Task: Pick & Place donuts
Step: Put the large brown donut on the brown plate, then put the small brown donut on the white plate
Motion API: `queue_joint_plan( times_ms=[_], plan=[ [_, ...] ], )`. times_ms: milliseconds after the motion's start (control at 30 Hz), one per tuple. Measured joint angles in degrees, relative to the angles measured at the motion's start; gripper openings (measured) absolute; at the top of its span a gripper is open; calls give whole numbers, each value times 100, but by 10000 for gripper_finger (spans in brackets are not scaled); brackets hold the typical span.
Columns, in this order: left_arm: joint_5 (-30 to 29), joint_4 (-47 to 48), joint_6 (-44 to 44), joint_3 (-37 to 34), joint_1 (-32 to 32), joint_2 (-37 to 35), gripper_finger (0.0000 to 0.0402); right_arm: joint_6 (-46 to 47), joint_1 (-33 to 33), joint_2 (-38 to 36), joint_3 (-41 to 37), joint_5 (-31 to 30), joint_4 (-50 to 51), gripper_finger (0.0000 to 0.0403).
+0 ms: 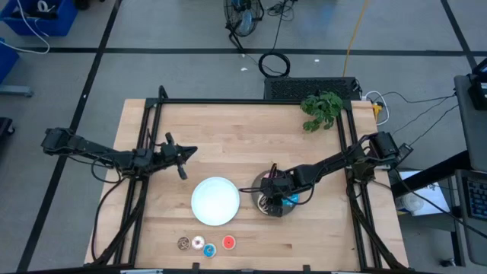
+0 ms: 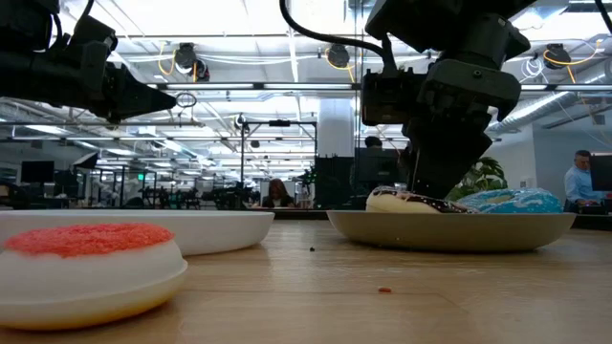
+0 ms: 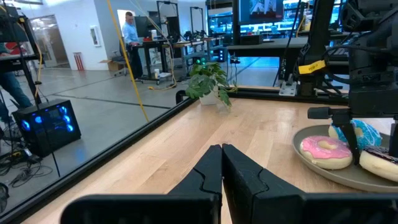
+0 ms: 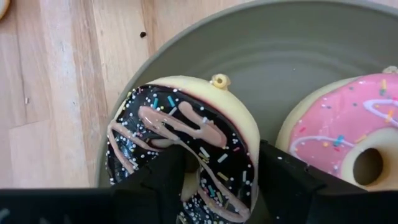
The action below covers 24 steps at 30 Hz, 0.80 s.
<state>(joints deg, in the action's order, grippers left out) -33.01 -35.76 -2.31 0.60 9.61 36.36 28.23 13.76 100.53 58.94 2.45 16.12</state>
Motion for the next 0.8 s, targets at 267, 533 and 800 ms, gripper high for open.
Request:
queue_joint_plan(
  times_ms=[267,533,800],
  plan=[
    [0,17,-2,0,0,2,17,86,-144,-294,7,228,107,204],
    [-3,45,0,0,2,2,17,61,-144,-704,7,178,229,208],
    [-4,53,0,0,2,2,17,-1150,313,-1810,-11,-1560,242,178]
  ],
)
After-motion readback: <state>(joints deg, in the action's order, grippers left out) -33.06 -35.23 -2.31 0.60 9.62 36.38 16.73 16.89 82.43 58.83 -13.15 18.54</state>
